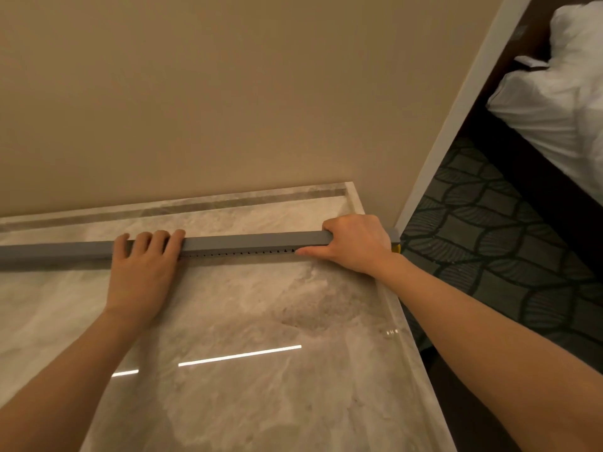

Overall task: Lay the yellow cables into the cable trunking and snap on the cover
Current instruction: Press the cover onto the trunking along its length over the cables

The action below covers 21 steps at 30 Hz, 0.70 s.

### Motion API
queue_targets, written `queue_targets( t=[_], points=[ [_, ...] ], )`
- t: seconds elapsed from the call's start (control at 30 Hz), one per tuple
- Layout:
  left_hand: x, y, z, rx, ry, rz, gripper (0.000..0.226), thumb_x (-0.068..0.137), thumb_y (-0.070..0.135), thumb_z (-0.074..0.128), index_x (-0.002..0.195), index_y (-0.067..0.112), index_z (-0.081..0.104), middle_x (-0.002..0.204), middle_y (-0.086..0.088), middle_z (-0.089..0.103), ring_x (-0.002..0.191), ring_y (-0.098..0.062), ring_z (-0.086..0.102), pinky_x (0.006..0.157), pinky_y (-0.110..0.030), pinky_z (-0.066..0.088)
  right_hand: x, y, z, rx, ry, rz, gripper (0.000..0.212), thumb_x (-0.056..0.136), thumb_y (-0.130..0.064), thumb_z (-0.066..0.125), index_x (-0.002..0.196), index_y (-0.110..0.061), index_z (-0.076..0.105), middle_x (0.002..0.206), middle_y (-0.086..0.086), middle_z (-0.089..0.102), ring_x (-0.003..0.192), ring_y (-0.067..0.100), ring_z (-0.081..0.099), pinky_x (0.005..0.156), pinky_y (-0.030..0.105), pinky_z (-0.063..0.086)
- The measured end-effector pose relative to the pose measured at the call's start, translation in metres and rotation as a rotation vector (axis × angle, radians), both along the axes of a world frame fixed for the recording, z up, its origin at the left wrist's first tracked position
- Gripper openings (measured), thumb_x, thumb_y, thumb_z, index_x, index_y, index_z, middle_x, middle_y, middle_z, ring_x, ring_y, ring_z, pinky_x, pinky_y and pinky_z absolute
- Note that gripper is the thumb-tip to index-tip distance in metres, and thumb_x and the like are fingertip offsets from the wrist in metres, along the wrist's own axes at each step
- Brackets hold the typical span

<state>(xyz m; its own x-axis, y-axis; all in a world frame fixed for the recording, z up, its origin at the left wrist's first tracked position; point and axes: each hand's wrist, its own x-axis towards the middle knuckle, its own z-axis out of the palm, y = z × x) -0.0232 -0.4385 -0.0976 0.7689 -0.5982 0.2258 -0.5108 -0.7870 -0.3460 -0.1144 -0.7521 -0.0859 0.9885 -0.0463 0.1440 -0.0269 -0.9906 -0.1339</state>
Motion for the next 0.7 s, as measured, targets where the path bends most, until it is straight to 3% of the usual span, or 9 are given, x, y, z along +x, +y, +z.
queue_targets(
  t=[0.1, 0.23, 0.37, 0.53, 0.7],
  points=[
    [0.013, 0.002, 0.004, 0.064, -0.048, -0.009, 0.042, 0.074, -0.007, 0.064, 0.115, -0.002, 0.052, 0.093, -0.024, 0.056, 0.078, -0.041, 0.055, 0.090, -0.063, 0.031, 0.012, -0.006, -0.001, 0.000, -0.017, 0.000, 0.063, 0.065, -0.086, 0.031, 0.053, -0.025, 0.043, 0.045, -0.010, 0.039, 0.043, 0.004, 0.036, 0.041, 0.024, 0.019],
    [0.034, -0.001, 0.013, 0.110, -0.105, -0.066, 0.033, 0.076, -0.014, 0.048, 0.107, -0.003, 0.052, 0.087, -0.023, 0.056, 0.070, -0.038, 0.055, 0.077, -0.057, 0.036, 0.034, -0.010, 0.000, 0.015, -0.043, -0.009, 0.072, 0.061, -0.088, 0.024, 0.059, -0.023, 0.053, 0.046, -0.010, 0.041, 0.045, 0.007, 0.039, 0.042, 0.024, 0.022],
    [0.055, 0.001, 0.016, 0.123, -0.177, -0.154, 0.040, 0.076, -0.004, 0.029, 0.108, -0.002, 0.052, 0.085, -0.023, 0.057, 0.067, -0.035, 0.055, 0.069, -0.049, 0.035, 0.054, -0.014, 0.000, 0.029, -0.058, -0.005, 0.071, 0.059, -0.089, 0.022, 0.060, -0.025, 0.054, 0.046, -0.012, 0.041, 0.046, 0.010, 0.042, 0.042, 0.024, 0.022],
    [0.075, -0.004, 0.014, 0.128, -0.200, -0.180, 0.040, 0.074, -0.009, 0.031, 0.108, -0.001, 0.051, 0.082, -0.023, 0.054, 0.066, -0.036, 0.053, 0.065, -0.047, 0.031, 0.072, -0.022, -0.001, 0.032, -0.138, 0.010, 0.059, 0.067, -0.081, 0.043, 0.061, -0.023, 0.054, 0.054, -0.009, 0.051, 0.052, 0.013, 0.045, 0.043, 0.024, 0.021],
    [0.088, -0.009, 0.014, 0.127, -0.224, -0.205, 0.037, 0.076, -0.003, 0.031, 0.106, 0.002, 0.053, 0.081, -0.021, 0.054, 0.064, -0.034, 0.052, 0.068, -0.047, 0.033, 0.082, -0.025, -0.008, 0.104, -0.282, 0.051, 0.048, 0.071, -0.065, 0.063, 0.076, -0.017, 0.066, 0.076, 0.002, 0.066, 0.074, 0.019, 0.059, 0.057, 0.030, 0.042]
  ],
)
